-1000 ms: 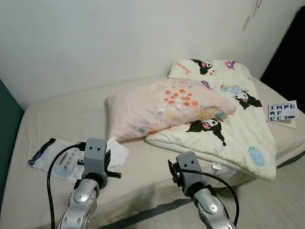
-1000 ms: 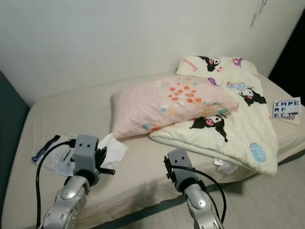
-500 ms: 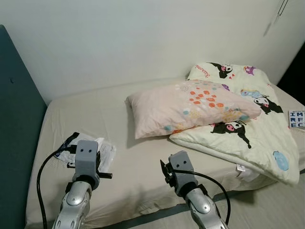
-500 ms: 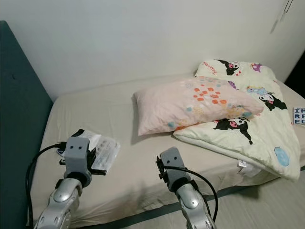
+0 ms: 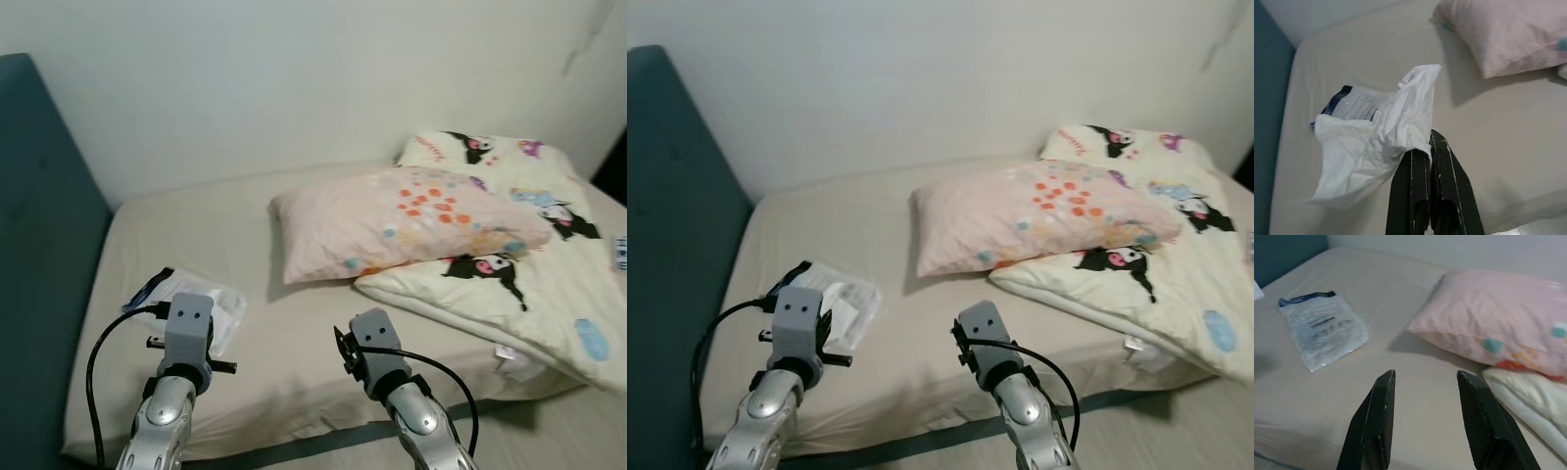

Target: Clean up the room

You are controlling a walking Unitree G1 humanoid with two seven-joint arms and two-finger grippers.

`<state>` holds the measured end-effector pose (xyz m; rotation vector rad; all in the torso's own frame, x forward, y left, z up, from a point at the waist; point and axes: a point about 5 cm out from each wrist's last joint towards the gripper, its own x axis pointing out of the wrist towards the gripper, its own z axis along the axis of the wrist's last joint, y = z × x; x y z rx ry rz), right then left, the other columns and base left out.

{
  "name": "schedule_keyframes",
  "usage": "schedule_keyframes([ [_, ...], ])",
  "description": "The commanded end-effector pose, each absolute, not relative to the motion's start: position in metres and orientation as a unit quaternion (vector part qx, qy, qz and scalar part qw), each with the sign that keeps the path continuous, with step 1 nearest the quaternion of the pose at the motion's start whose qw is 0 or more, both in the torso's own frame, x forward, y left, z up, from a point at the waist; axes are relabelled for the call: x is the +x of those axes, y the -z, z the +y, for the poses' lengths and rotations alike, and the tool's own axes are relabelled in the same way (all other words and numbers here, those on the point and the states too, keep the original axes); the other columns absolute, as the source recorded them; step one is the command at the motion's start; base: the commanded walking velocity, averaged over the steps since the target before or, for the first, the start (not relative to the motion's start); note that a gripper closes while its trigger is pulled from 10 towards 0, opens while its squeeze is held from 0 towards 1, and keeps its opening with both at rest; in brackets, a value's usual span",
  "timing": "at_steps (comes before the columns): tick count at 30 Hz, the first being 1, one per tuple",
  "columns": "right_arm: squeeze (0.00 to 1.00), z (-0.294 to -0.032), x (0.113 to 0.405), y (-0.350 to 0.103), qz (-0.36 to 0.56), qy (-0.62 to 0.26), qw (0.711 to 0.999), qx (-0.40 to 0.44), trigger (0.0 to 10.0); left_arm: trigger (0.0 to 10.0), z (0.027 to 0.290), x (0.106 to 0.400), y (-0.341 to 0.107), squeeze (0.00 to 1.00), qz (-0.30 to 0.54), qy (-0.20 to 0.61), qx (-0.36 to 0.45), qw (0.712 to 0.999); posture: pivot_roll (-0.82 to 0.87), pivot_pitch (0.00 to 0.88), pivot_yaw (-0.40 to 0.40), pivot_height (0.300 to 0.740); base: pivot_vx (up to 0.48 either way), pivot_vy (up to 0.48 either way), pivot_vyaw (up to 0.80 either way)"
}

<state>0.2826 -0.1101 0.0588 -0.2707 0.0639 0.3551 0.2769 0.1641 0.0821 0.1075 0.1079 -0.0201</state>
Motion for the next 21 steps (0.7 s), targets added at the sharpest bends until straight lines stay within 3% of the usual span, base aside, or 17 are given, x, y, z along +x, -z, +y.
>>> schedule_keyframes([
  [1,0.00,-0.109,0.279,-0.053,0.040,-0.181,0.973,-0.135,10.0,10.0,0.165,0.274,-0.076,0.00,0.063,0.012,0.063,0.996,0.02,0.112,-0.003,0.740,0.000,0.000,0.80],
  [15,0.00,-0.107,0.278,-0.053,0.041,-0.185,0.973,-0.129,10.0,10.0,0.157,0.269,-0.067,0.00,0.113,0.049,0.036,0.992,0.02,0.117,-0.003,0.740,0.000,0.000,0.80],
  [21,0.00,-0.107,0.276,-0.051,0.044,-0.186,0.973,-0.129,10.0,10.0,0.156,0.266,-0.059,0.00,0.131,0.054,0.067,0.988,0.02,0.120,-0.003,0.740,0.000,0.000,0.80],
])
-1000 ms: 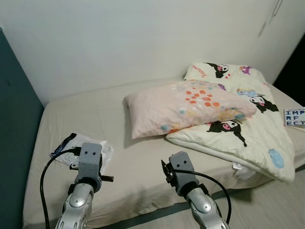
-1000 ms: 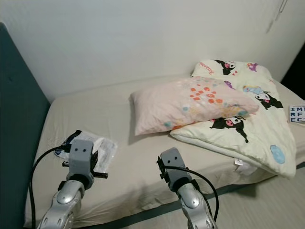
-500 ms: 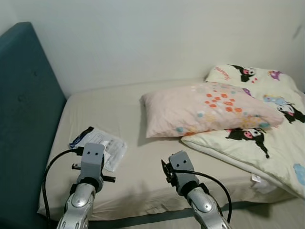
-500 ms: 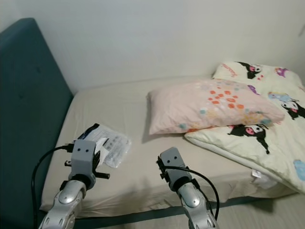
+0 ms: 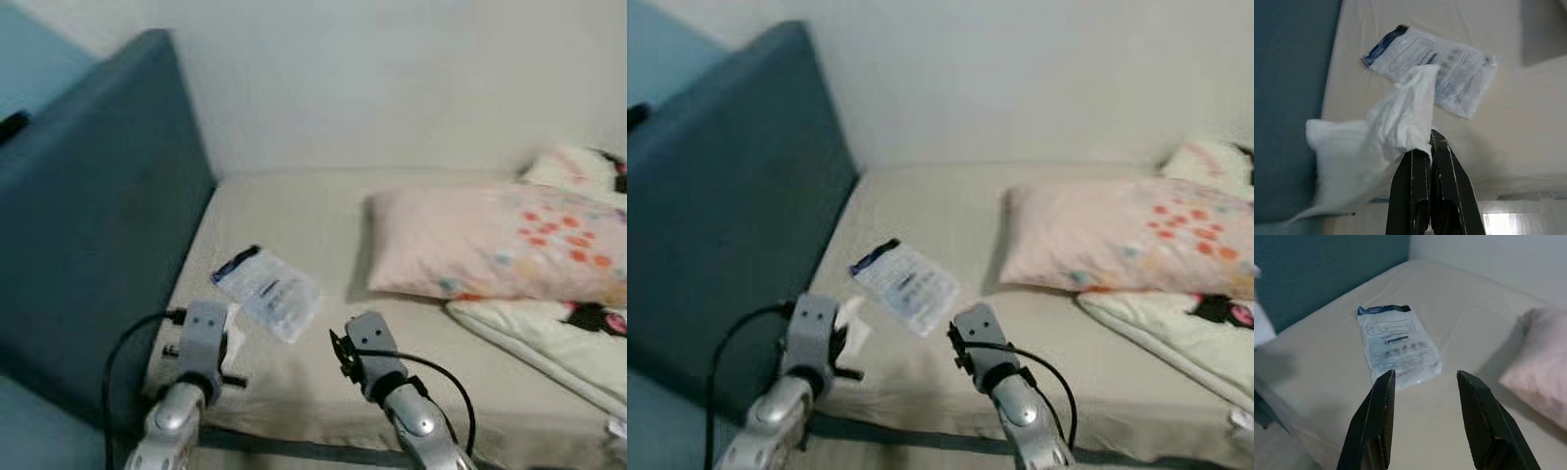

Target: Clean up the room

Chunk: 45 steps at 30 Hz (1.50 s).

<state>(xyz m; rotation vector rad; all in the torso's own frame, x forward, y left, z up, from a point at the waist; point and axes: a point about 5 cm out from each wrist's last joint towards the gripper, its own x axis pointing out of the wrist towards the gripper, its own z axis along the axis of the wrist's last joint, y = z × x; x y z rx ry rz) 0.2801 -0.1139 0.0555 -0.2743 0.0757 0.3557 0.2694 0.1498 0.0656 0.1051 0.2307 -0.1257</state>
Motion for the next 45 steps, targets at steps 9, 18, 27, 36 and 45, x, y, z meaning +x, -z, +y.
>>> schedule_keyframes([
  [9,0.00,-0.109,0.275,-0.044,0.069,-0.195,0.970,-0.129,10.0,10.0,0.160,0.265,-0.058,0.00,0.134,0.046,0.079,0.987,0.02,0.119,-0.010,0.740,0.000,0.000,0.80],
  [18,0.00,-0.111,0.277,-0.042,0.079,-0.190,0.969,-0.135,10.0,10.0,0.164,0.264,-0.056,0.00,0.147,0.031,0.081,0.985,0.02,0.122,-0.011,0.740,0.000,0.000,0.80],
  [27,0.00,-0.112,0.278,-0.038,0.099,-0.191,0.968,-0.129,10.0,10.0,0.162,0.261,-0.058,0.00,0.149,0.036,0.074,0.985,0.03,0.123,-0.011,0.740,0.000,0.000,0.80],
  [36,0.00,-0.111,0.277,-0.036,0.105,-0.197,0.966,-0.127,10.0,10.0,0.160,0.259,-0.056,0.00,0.158,0.046,0.069,0.984,0.03,0.119,-0.011,0.740,0.000,0.000,0.80],
  [45,0.00,-0.111,0.276,-0.031,0.134,-0.205,0.964,-0.102,10.0,10.0,0.159,0.261,-0.063,0.00,0.147,0.045,0.055,0.987,0.03,0.111,-0.010,0.740,0.000,0.000,0.80],
])
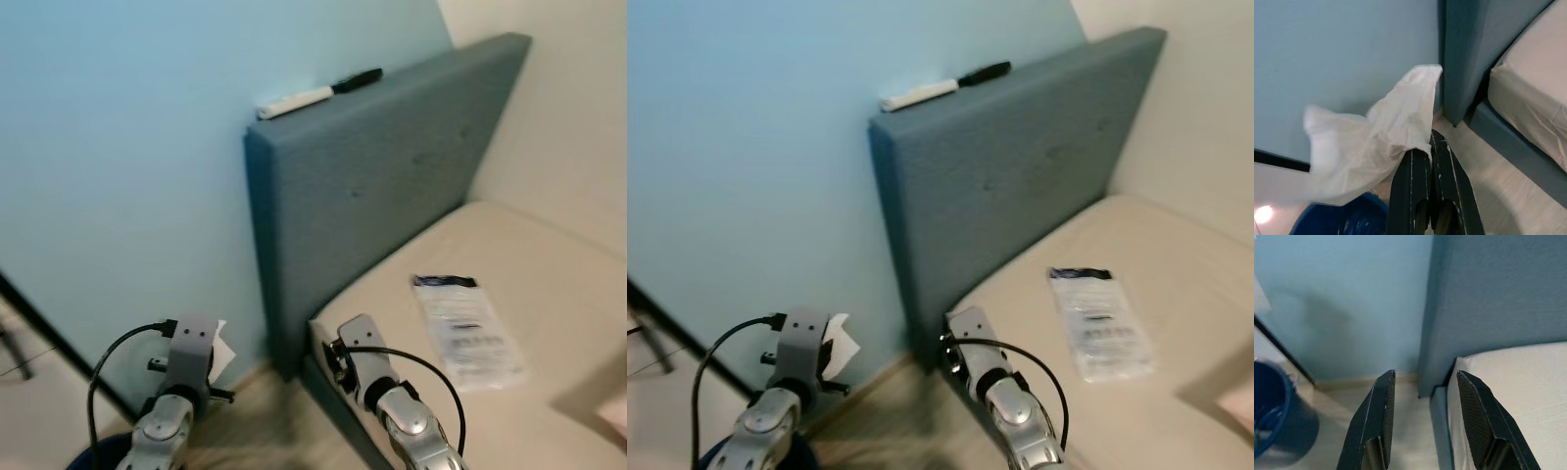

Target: Clean up the room

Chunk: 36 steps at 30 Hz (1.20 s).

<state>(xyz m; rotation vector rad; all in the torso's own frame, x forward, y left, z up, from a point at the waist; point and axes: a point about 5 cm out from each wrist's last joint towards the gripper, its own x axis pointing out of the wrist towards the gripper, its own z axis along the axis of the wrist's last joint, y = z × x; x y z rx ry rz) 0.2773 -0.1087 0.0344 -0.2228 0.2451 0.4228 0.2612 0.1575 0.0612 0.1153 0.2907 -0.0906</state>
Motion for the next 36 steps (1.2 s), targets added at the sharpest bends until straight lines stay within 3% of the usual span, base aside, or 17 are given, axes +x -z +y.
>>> schedule_keyframes([
  [1,0.00,-0.111,0.276,-0.031,0.135,-0.205,0.964,-0.102,10.0,10.0,0.159,0.262,-0.062,0.00,0.148,0.046,0.057,0.986,0.03,0.111,-0.010,0.740,0.000,0.000,0.80],
  [36,0.00,-0.109,0.294,-0.034,0.149,-0.220,0.959,-0.101,10.0,10.0,0.167,0.284,-0.059,0.00,0.168,0.018,0.087,0.982,0.04,0.108,-0.021,0.740,0.000,0.000,0.80],
])
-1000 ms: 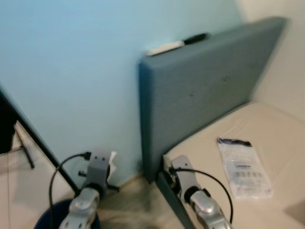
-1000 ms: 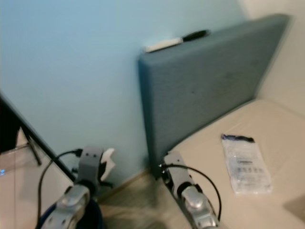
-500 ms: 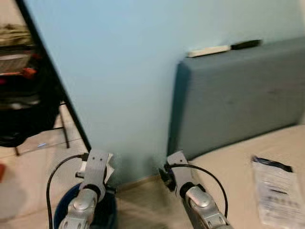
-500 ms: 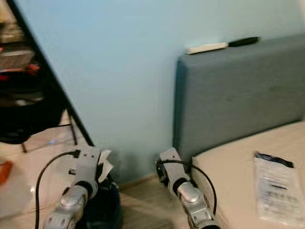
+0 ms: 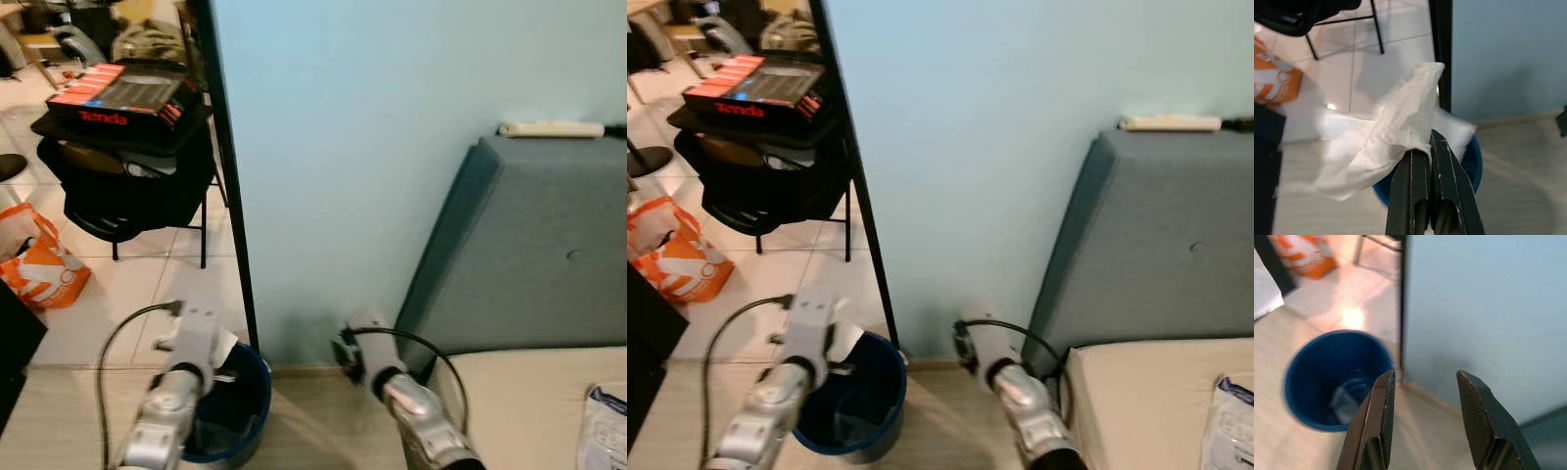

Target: Clean up the room

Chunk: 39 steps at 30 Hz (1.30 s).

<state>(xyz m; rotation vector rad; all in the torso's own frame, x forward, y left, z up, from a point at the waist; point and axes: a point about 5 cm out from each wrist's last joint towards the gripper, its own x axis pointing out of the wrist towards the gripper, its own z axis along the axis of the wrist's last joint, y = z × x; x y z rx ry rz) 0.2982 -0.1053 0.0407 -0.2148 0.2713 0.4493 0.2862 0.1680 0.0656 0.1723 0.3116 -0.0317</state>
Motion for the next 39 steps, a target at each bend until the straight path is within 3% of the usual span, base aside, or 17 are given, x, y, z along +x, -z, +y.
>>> schedule_keyframes([
  [1,0.00,-0.108,0.294,-0.034,0.149,-0.221,0.959,-0.101,10.0,10.0,0.167,0.284,-0.059,0.00,0.169,0.018,0.087,0.982,0.04,0.108,-0.021,0.740,0.000,0.000,0.80],
  [18,0.00,-0.115,0.304,-0.042,0.133,-0.232,0.955,-0.131,10.0,10.0,0.153,0.283,-0.054,0.00,0.167,0.004,0.067,0.984,0.01,0.114,-0.087,0.740,0.000,0.000,0.79],
  [24,0.00,-0.116,0.305,-0.039,0.144,-0.191,0.965,-0.108,10.0,10.0,0.159,0.285,-0.060,0.00,0.158,0.011,0.079,0.984,0.03,0.126,-0.062,0.740,0.000,0.000,0.00],
  [39,0.00,-0.110,0.301,-0.036,0.138,-0.185,0.969,-0.090,10.0,10.0,0.165,0.288,-0.064,0.00,0.154,0.001,0.067,0.986,0.04,0.132,-0.040,0.740,0.000,0.000,0.00],
])
